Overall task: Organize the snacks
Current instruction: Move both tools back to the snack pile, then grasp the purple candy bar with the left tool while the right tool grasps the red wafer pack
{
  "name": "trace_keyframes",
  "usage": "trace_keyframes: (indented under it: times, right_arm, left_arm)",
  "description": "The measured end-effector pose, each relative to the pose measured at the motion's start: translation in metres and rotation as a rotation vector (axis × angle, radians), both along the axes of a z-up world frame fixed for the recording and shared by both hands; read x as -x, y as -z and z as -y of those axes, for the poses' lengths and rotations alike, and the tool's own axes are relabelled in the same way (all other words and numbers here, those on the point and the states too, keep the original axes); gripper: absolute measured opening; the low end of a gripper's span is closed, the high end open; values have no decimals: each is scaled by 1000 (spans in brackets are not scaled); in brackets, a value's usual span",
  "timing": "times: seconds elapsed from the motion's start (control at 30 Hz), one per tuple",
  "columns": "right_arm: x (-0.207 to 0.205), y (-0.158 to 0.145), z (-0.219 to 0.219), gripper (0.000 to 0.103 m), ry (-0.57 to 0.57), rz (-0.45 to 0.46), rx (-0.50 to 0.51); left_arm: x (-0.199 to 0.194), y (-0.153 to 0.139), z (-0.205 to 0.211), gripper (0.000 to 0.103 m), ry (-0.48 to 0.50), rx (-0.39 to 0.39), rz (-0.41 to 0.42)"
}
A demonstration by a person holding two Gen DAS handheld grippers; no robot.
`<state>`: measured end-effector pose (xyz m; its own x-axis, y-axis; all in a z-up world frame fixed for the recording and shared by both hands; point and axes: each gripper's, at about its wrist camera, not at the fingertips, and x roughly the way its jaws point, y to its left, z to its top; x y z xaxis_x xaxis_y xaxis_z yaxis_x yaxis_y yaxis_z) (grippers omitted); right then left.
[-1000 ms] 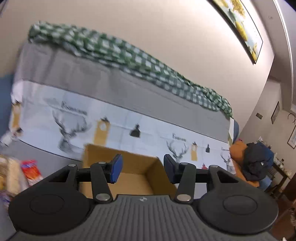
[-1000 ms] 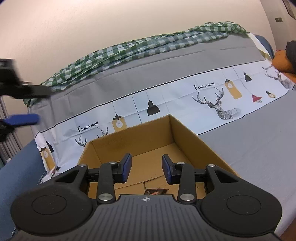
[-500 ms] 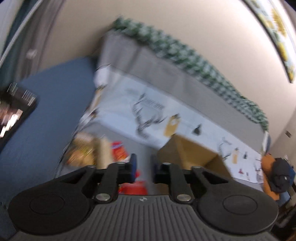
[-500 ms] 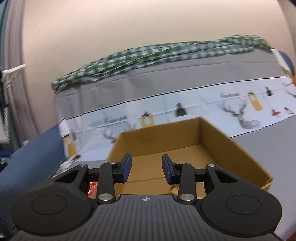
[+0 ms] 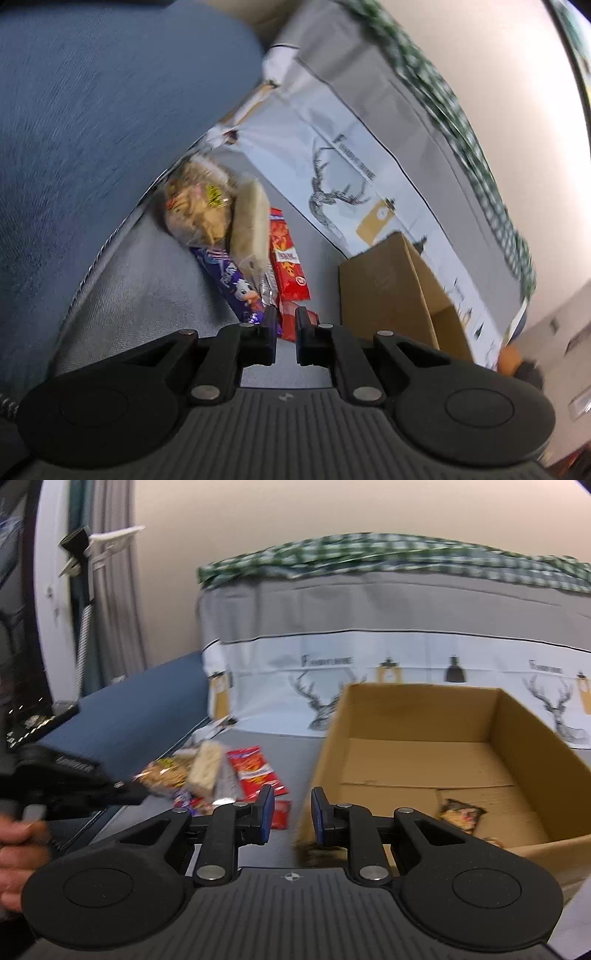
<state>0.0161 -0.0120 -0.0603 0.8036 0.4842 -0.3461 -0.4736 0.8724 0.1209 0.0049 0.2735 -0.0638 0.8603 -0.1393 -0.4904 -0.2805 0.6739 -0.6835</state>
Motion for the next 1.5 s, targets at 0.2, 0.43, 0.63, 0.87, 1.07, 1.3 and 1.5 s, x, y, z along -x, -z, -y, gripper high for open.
trace_keyframes:
  times: [0.2,0.43,0.63,0.87,1.07,1.3,1.5]
  right_arm:
    - [-3,-3,-38,43,-71,-26,37]
    - [-57,10,-110,68,-11,-105,163]
    - [-119,47,-143,87,27,-240,229]
    - [-157,79,-157,88,34,-352,275]
    - [-159,84,-152,78,24,-367,232]
    - [-147,80,-148,55,-12,-308,257]
    - [-127,63,-144,54,-32,-259,295]
  left_arm:
    - [-13,-3,15,13,-23,-111,-3]
    - [-11,-4,16,20,-92,-166,18]
    - [-22,1,13,34,-114,-160,-1]
    - [-49,18,13,49,-128,-167,-76]
    - [-69,33,8,51,-143,-172,-158]
    - [-76,37,12,38,-123,-223,-191]
    - [-72,38,8,19,-119,-195,-194]
